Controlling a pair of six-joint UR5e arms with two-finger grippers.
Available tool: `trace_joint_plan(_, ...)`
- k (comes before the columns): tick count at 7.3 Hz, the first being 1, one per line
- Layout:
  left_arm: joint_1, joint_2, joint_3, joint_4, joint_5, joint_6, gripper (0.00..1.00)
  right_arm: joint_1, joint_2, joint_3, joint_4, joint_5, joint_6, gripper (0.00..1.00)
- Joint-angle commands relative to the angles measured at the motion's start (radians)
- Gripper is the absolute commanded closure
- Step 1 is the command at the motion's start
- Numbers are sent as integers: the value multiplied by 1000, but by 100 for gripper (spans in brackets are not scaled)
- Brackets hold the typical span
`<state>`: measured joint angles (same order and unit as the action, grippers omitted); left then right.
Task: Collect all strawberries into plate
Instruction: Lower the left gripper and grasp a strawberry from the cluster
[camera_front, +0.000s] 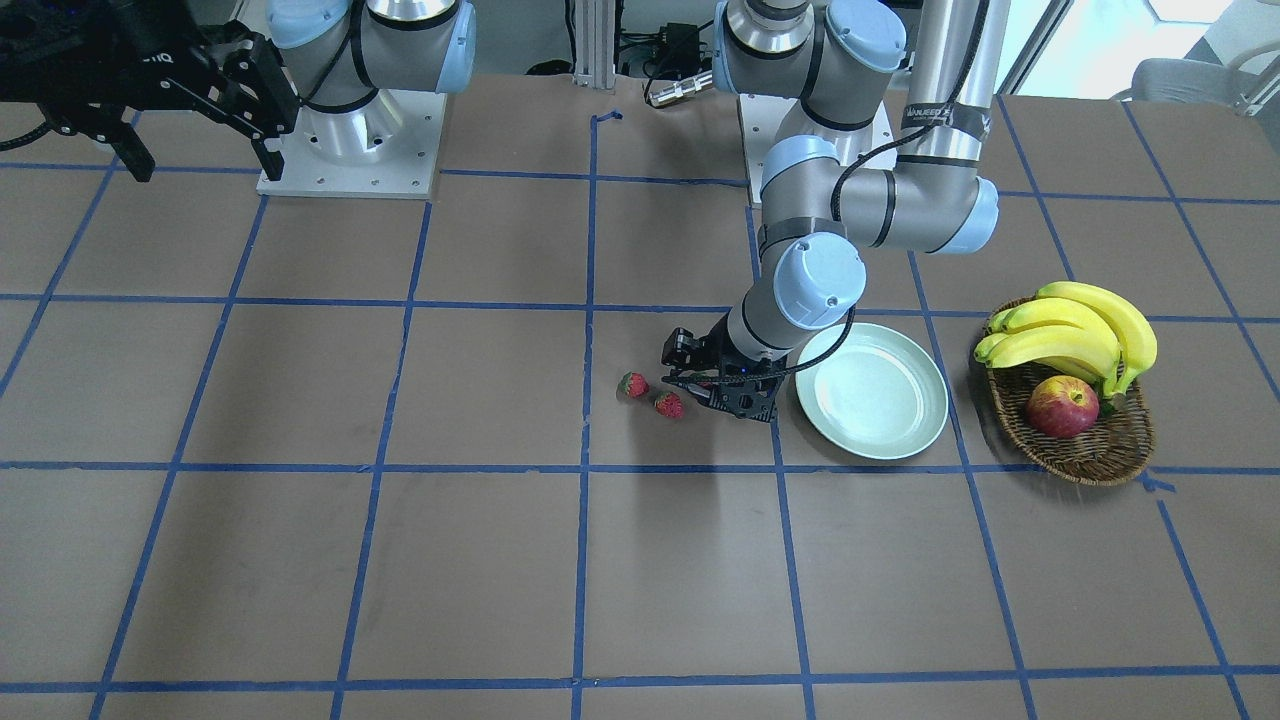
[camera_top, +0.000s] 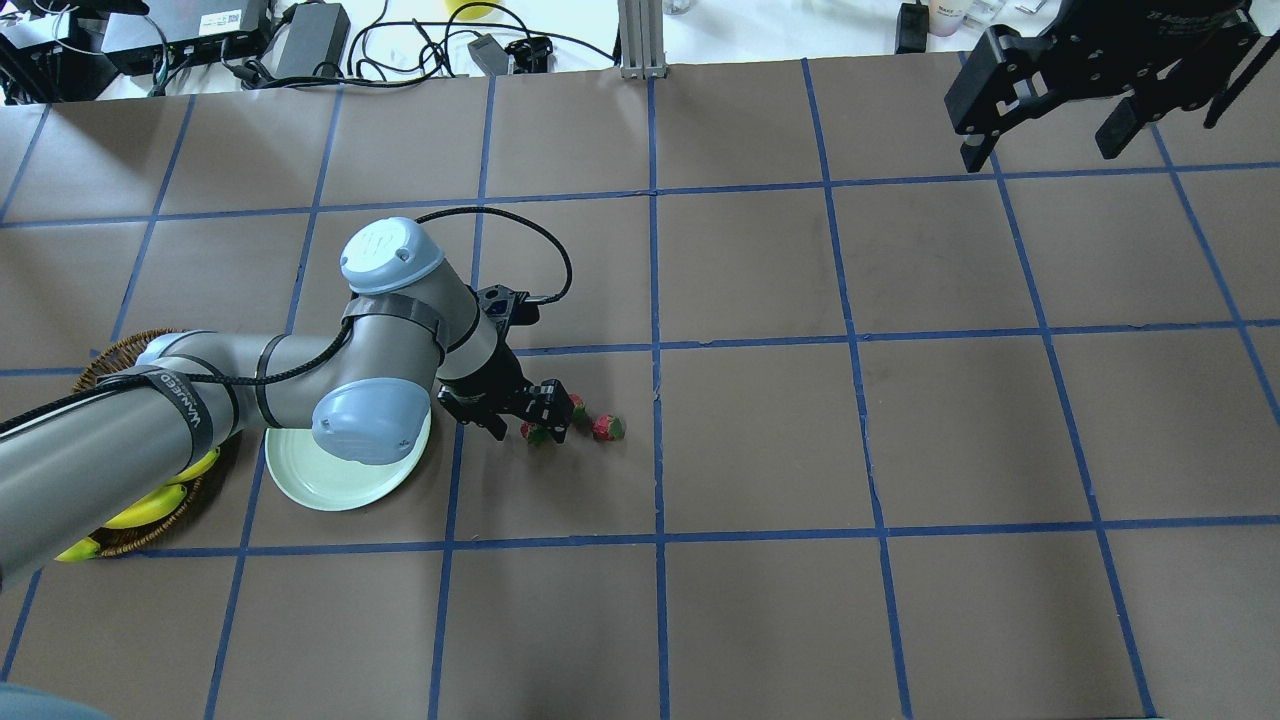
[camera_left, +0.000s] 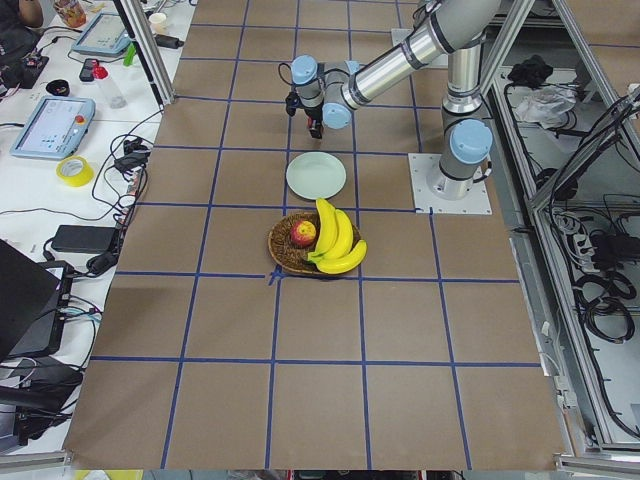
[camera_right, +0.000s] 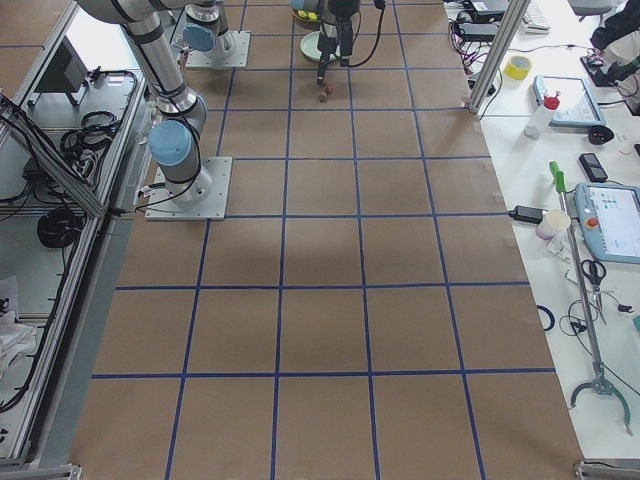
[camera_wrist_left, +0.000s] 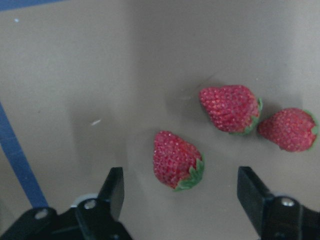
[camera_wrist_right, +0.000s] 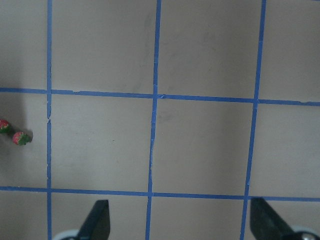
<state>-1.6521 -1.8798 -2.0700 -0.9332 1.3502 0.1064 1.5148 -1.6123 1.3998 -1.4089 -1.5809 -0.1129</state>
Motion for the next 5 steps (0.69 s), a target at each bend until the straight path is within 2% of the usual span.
trace_joint_plan(1,0,-10,4,7,-20,-10,79,-1,2,1,-19,-1,-1,0)
trace_joint_plan(2,0,-9,4,5,-20,-14,100,-1,2,8,-21,1,1,0)
trace_joint_plan(5,9,31,49,-5,-3,-34,100,-1,9,15,-48,1,-1,0)
